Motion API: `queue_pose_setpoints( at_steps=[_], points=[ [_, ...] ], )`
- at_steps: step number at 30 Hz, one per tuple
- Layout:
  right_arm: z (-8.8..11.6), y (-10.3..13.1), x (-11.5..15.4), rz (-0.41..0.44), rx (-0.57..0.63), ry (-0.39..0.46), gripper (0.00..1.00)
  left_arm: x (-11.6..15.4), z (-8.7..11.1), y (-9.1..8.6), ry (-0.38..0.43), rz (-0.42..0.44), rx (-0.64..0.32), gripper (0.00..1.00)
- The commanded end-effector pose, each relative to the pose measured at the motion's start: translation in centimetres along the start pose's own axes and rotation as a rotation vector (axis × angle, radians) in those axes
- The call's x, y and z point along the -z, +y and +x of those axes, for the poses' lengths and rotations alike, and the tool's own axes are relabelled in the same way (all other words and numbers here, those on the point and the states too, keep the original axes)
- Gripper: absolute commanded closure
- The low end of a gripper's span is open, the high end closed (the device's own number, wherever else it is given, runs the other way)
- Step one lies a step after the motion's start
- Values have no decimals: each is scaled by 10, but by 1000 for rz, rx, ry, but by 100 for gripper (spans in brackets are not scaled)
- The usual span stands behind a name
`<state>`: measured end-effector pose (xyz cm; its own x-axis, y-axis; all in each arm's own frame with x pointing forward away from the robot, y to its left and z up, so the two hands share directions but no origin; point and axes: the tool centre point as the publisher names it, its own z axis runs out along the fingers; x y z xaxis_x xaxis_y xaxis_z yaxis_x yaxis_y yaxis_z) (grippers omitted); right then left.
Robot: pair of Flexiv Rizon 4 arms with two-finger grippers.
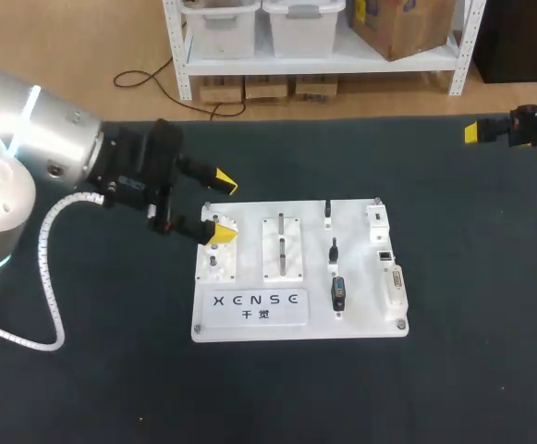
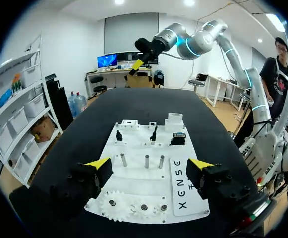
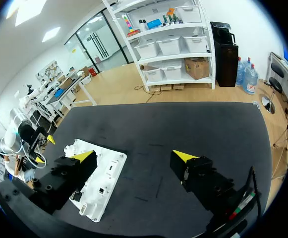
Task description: Insert the Ethernet cable into its matching sockets.
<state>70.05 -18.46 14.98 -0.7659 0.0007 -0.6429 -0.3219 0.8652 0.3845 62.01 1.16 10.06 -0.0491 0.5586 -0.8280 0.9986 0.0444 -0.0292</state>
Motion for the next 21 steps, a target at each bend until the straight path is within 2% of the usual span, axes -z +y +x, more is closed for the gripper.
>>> queue_pose_setpoints(
  at_steps=[1,10,21],
  points=[
    [0,-1,0,-3,1,1,0,-9,4,-7,-31,-53,0,0],
    [0,-1,0,-3,1,1,0,-16,11,-19,-45,-79,16,0],
    [0,-1,0,-3,1,1,0,-16,14,-21,-52,-57,18,0]
  ],
)
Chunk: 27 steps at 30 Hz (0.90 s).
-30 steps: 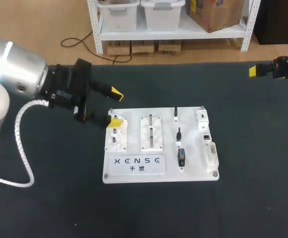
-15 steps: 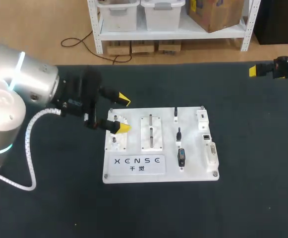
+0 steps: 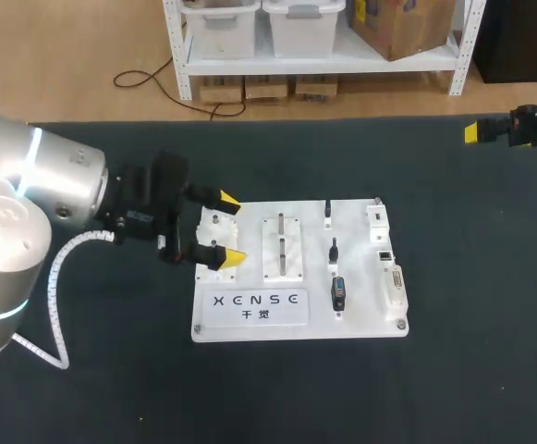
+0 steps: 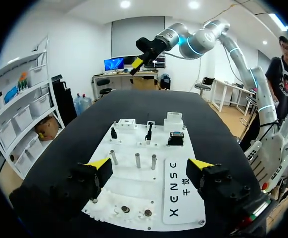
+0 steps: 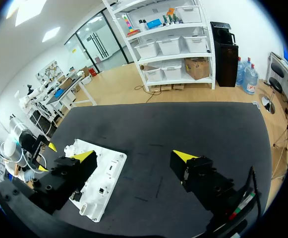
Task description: Insert the Ethernet cable into its matching sockets.
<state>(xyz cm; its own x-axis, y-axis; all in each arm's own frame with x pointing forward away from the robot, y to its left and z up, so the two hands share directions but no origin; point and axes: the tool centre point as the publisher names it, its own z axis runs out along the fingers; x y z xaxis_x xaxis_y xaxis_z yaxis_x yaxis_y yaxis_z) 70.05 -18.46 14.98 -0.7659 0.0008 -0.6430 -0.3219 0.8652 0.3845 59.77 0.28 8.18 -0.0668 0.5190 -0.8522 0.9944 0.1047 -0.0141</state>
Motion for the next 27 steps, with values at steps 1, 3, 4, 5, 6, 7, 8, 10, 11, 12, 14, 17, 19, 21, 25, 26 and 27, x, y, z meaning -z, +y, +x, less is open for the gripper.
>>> queue_pose_setpoints(
  at_steps=[1,3,4,5,6,7,8,10,11,12,14,17,19,21,25,26,27],
  points=[
    [0,0,0,-3,1,1,0,1,2,1,-6,2,-2,0],
    [0,0,0,-3,1,1,0,1,2,1,-6,2,-2,0],
    [0,0,0,-3,1,1,0,1,2,1,-6,2,-2,0],
    [0,0,0,-3,1,1,0,1,2,1,-6,2,-2,0],
    [0,0,0,-3,1,1,0,1,2,1,-6,2,-2,0],
    [0,0,0,-3,1,1,0,1,2,1,-6,2,-2,0],
    [-2,3,-1,11,11,7,0,1,2,1,-6,2,-2,0],
    [-5,17,-5,23,39,22,0,1,2,1,-6,2,-2,0],
    [-7,25,-7,28,45,17,0,1,2,1,-6,2,-2,0],
    [-7,37,-11,28,51,36,0,1,2,1,-6,2,-2,0],
    [-7,59,-19,26,63,59,0,1,2,1,-6,2,-2,0],
    [0,91,-32,40,88,116,0,1,2,1,-6,2,-2,0],
    [9,110,-41,72,101,181,0,1,2,1,-6,2,-2,0],
    [20,127,-50,96,90,248,0,1,2,1,-6,2,-2,0],
    [45,147,-67,178,62,347,0,1,2,1,-6,2,-2,0],
    [51,151,-71,202,62,364,0,1,2,1,-6,2,-2,0],
    [57,154,-74,213,68,380,0,1,2,1,-6,2,-2,0]
  ],
)
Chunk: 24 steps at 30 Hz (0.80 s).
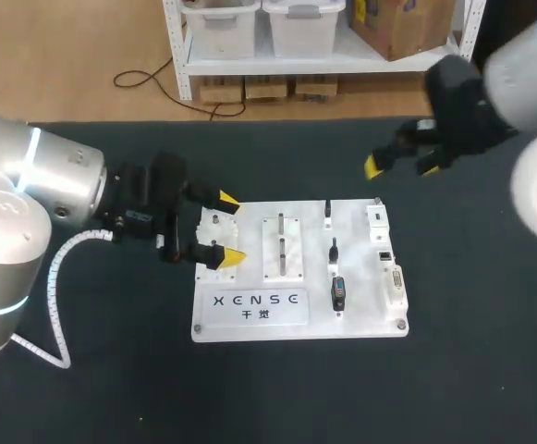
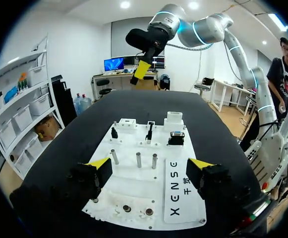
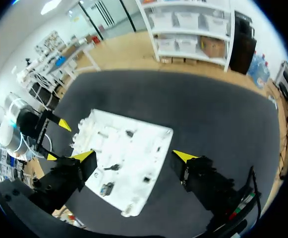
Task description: Insert the Ethernet cable into its matching sockets.
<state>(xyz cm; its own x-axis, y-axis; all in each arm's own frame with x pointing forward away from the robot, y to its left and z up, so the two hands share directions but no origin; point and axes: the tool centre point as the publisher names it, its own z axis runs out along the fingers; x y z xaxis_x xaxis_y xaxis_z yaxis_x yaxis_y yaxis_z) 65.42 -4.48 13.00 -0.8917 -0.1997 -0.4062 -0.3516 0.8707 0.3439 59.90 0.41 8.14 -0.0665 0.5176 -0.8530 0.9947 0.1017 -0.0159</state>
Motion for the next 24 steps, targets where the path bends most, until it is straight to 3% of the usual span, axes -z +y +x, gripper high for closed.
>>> queue_pose_setpoints(
  at_steps=[1,12,24],
  points=[
    [5,30,-23,202,-10,64,0,0,1,0,-5,-1,-2,0],
    [39,55,-73,343,9,207,0,0,1,0,-5,-1,-2,0],
    [59,43,-95,434,-45,241,0,0,1,0,-5,-1,-2,0]
  ],
)
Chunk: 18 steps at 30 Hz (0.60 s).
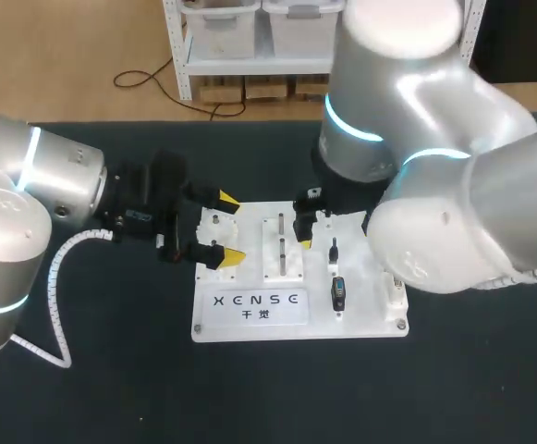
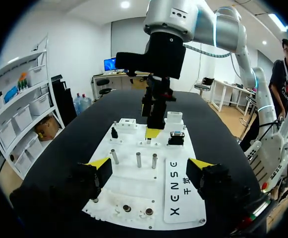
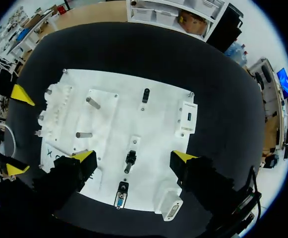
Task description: Insert the Ethernet cable into its matching sockets.
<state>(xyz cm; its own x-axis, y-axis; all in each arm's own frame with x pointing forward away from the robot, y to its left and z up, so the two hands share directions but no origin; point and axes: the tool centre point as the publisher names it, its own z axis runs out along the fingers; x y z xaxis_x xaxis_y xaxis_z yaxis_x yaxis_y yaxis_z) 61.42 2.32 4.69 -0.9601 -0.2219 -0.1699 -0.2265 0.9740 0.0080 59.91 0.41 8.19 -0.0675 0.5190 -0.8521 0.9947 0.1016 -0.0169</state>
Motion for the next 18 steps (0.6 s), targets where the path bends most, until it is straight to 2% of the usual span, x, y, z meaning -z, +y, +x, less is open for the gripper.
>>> queue_pose_setpoints(
  at_steps=[1,14,15,16,18],
  points=[
    [2,-1,-8,66,-25,-2,0,0,2,0,-6,-2,-3,0],
    [4,2,-17,48,-116,21,0,0,2,0,-6,-2,-3,0],
    [5,2,-18,48,-116,20,2,0,2,0,-6,-2,-3,0],
    [5,1,-19,49,-116,20,11,0,2,0,-6,-2,-3,0],
    [5,1,-20,50,-118,22,22,0,2,0,-6,-2,-3,0]
  ],
)
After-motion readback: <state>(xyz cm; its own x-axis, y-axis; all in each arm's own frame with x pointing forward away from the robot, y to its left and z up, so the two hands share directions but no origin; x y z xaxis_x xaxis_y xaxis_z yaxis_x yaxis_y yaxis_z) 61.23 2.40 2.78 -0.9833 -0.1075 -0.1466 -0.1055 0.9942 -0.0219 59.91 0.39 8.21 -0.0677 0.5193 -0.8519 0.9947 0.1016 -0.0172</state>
